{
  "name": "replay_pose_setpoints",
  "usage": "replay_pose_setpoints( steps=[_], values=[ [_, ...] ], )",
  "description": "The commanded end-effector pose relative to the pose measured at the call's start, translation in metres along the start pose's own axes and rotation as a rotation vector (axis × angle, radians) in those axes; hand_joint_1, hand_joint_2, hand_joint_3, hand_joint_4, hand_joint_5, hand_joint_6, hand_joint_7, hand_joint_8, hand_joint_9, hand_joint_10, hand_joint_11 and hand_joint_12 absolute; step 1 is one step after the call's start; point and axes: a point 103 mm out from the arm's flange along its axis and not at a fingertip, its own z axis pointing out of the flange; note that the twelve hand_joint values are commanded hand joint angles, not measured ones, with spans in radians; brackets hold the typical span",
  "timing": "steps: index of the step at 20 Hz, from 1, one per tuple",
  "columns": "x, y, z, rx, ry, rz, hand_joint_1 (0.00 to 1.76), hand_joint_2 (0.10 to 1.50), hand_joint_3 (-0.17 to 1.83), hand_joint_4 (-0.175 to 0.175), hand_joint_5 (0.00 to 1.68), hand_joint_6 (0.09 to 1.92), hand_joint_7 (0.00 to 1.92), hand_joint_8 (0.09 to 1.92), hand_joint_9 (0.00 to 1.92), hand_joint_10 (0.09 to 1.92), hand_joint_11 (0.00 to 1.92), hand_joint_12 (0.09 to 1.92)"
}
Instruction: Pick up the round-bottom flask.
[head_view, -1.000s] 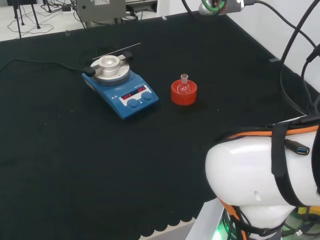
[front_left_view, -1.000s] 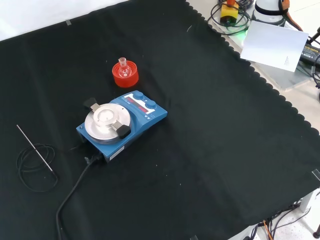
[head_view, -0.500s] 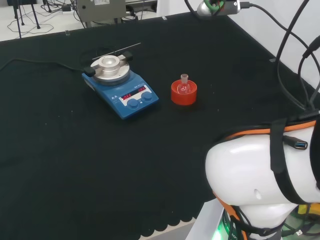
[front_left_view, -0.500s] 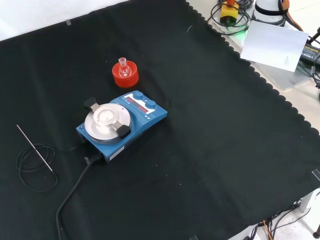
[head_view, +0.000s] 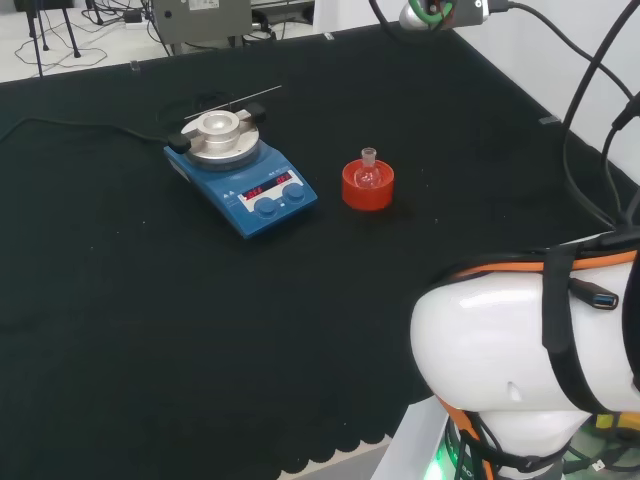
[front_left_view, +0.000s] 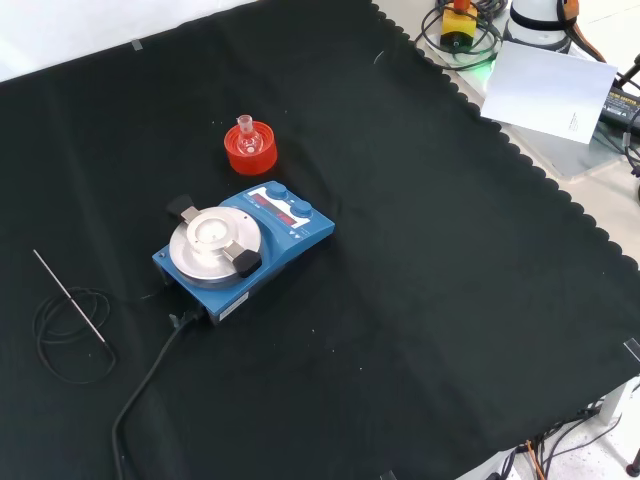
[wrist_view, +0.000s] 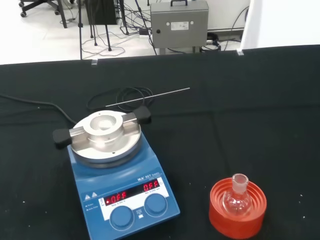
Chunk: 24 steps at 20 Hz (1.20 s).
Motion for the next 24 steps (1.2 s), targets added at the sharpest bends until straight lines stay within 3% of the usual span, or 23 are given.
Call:
replay_pose_setpoints(
  steps=[1, 11, 18, 24],
  values=[
    [-0.011, 0.018, 0.026, 0.042, -0.003, 0.039, 0.09, 1.28, 0.24, -0.002, 0.27, 0.09, 0.08, 0.42, 0.16, 0.58, 0.0, 0.87],
    [-0.053, 0.069, 0.089, 0.076, 0.039, 0.125, 0.17, 1.25, 0.21, -0.007, 0.27, 0.09, 0.09, 0.41, 0.16, 0.58, 0.0, 0.88],
    [-0.081, 0.121, 0.136, 0.082, 0.091, 0.143, 0.23, 1.24, 0.2, -0.012, 0.29, 0.09, 0.1, 0.42, 0.17, 0.59, 0.0, 0.9],
    [-0.101, 0.144, 0.177, 0.076, 0.125, 0.172, 0.26, 1.23, 0.19, -0.018, 0.28, 0.09, 0.11, 0.42, 0.18, 0.59, 0.0, 0.92]
  ],
)
